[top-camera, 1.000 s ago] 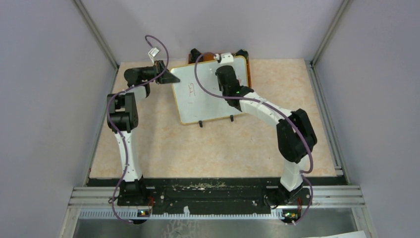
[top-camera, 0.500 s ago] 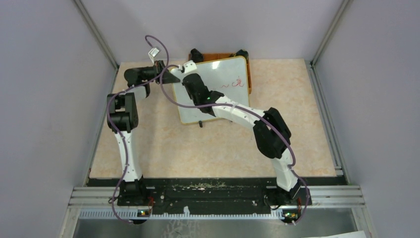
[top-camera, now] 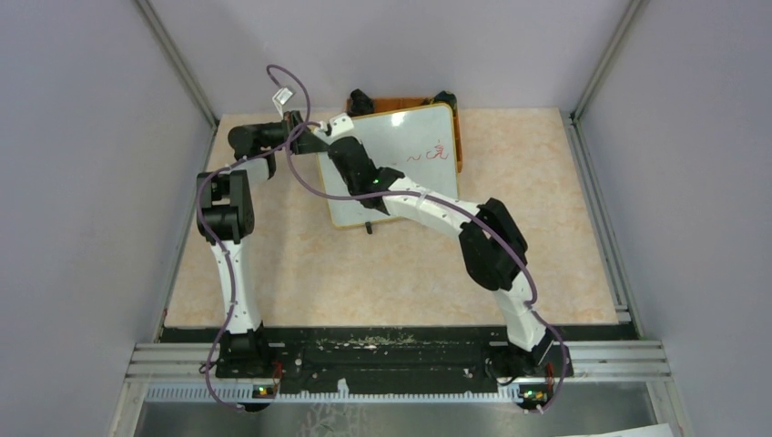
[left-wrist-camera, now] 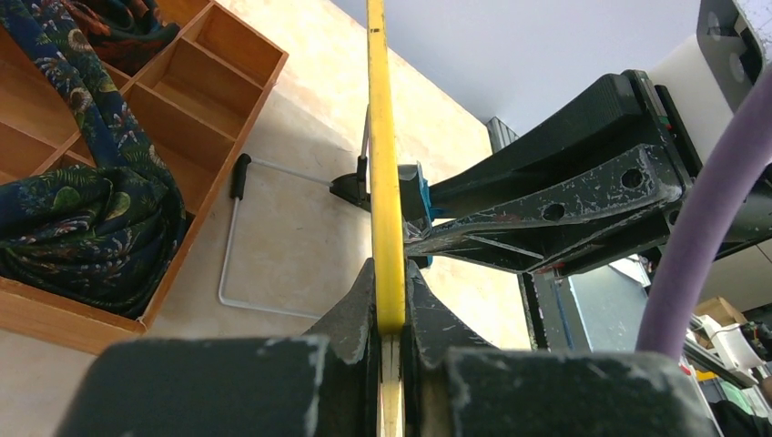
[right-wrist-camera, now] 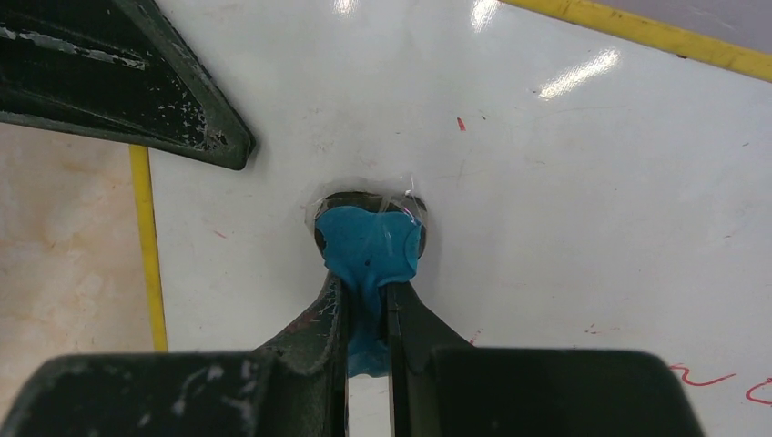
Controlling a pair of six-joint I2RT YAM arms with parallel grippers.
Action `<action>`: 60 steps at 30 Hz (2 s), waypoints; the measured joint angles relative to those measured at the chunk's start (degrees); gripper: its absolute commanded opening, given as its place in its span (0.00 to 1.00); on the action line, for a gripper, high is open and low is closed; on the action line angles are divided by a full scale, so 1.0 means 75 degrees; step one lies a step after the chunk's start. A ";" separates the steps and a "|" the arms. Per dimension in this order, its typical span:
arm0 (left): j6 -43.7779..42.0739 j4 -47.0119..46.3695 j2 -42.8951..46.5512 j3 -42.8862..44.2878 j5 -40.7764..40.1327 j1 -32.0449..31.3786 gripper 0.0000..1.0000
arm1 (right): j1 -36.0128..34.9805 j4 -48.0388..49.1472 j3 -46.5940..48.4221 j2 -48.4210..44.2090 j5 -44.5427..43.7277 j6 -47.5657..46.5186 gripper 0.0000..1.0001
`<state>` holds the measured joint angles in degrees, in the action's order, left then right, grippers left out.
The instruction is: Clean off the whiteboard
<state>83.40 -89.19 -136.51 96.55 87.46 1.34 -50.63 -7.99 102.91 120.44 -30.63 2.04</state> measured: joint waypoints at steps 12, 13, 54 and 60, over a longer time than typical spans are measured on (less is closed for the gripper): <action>-0.0023 0.0000 0.0000 0.0000 -0.0003 -0.0082 0.00 | 0.0125 0.0440 -0.0586 -0.0277 -0.0376 0.0149 0.00; -0.0035 0.0000 0.0000 0.0000 -0.0006 -0.0105 0.00 | 0.0216 0.0449 -0.0790 -0.0425 -0.0335 0.0184 0.00; -0.0172 0.0003 -0.0003 -0.0012 -0.0061 -0.0195 0.00 | -0.0297 0.0213 -0.0758 -0.0023 0.0064 0.0300 0.00; -0.0181 0.0003 0.0000 -0.0047 -0.0114 -0.0219 0.00 | 0.0527 0.0306 -0.1728 -0.1008 0.0318 0.0338 0.00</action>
<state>82.04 -89.17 -136.51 96.20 86.61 -0.30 -46.68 -5.69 89.95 112.88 -28.25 4.58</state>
